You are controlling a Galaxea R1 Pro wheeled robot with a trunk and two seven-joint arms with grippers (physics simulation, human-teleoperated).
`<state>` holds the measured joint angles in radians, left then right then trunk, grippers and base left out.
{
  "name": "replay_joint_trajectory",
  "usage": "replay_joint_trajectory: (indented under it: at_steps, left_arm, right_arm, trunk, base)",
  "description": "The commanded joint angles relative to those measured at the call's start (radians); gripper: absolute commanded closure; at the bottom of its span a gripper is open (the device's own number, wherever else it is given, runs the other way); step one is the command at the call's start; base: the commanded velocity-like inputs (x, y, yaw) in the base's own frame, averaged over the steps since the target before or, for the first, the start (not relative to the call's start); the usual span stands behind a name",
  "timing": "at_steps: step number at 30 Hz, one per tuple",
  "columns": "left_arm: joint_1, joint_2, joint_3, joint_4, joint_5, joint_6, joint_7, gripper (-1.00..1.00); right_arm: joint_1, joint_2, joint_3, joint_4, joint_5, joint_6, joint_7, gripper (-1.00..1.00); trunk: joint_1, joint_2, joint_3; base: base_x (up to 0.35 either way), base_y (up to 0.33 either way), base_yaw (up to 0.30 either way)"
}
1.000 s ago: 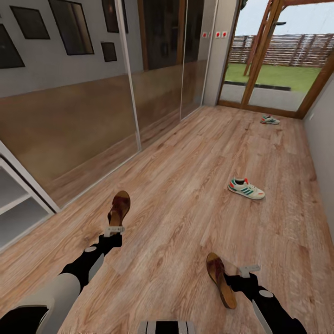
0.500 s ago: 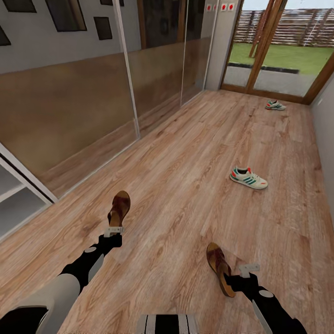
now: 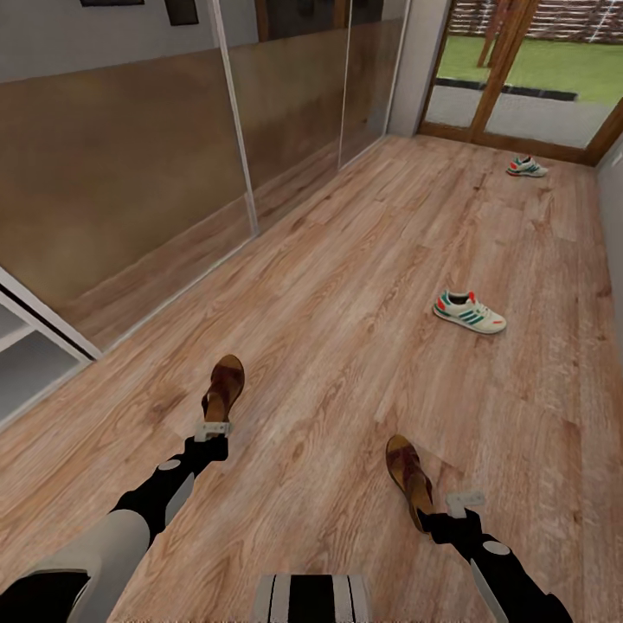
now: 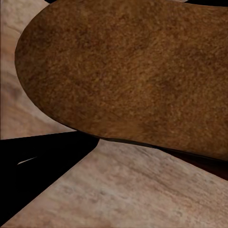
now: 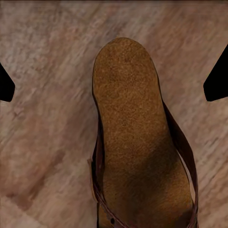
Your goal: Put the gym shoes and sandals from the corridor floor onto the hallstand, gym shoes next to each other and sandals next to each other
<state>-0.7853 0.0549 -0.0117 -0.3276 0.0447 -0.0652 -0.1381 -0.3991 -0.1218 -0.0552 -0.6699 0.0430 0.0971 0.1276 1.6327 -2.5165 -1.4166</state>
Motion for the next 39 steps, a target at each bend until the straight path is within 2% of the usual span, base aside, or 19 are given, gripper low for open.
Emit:
replay_joint_trajectory:
  at_steps: [1, 3, 6, 8, 9, 12, 19, 39]
  left_arm:
    - [-0.003, 0.000, -0.001, 0.000, 0.001, -0.002, -0.005, 1.00]
    - [-0.007, -0.001, -0.001, -0.003, 0.001, -0.002, -0.006, 1.00]
    - [-0.010, -0.002, 0.000, -0.089, 0.002, 0.020, -0.025, 1.00]
    - [-0.008, -0.001, 0.000, -0.142, 0.002, 0.055, -0.029, 1.00]
    - [-0.005, -0.001, 0.000, -0.190, 0.003, 0.105, -0.033, 1.00]
    - [0.000, -0.001, 0.000, -0.238, 0.003, 0.157, -0.035, 1.00]
    - [0.004, 0.000, -0.002, -0.273, 0.003, 0.190, -0.038, 1.00]
    - [0.005, 0.000, -0.004, -0.278, 0.003, 0.191, -0.038, 1.00]
  right_arm:
    - [0.000, 0.001, -0.005, -0.002, 0.005, 0.006, 0.007, -1.00]
    - [0.000, 0.001, -0.004, -0.002, 0.005, 0.006, 0.007, -1.00]
    - [0.000, 0.001, -0.004, -0.002, 0.005, 0.006, 0.007, -1.00]
    - [0.000, 0.001, -0.004, -0.002, 0.005, 0.006, 0.007, -1.00]
    - [0.000, 0.001, -0.005, -0.002, 0.005, 0.006, 0.007, -1.00]
    - [0.000, 0.001, -0.005, -0.002, 0.005, 0.006, 0.007, -1.00]
    - [0.000, 0.001, -0.005, -0.002, 0.005, 0.006, 0.007, -1.00]
    - [0.000, -0.001, -0.003, -0.002, 0.006, 0.005, 0.009, -1.00]
  trunk:
    - [0.000, -0.001, -0.006]
    - [0.001, -0.001, -0.017]
    - [0.002, -0.002, -0.034]
    - [0.003, -0.002, -0.044]
    - [0.004, -0.002, -0.050]
    - [0.005, -0.003, -0.066]
    - [0.008, -0.005, -0.105]
    - [0.008, -0.005, -0.109]
  base:
    - [0.000, 0.000, 0.000]
    - [0.000, 0.000, 0.000]
    - [0.000, 0.000, 0.000]
    - [0.000, 0.000, 0.000]
    - [0.000, 0.000, 0.000]
    - [0.000, 0.000, 0.000]
    - [0.000, 0.000, 0.000]
    - [0.044, 0.000, 0.000]
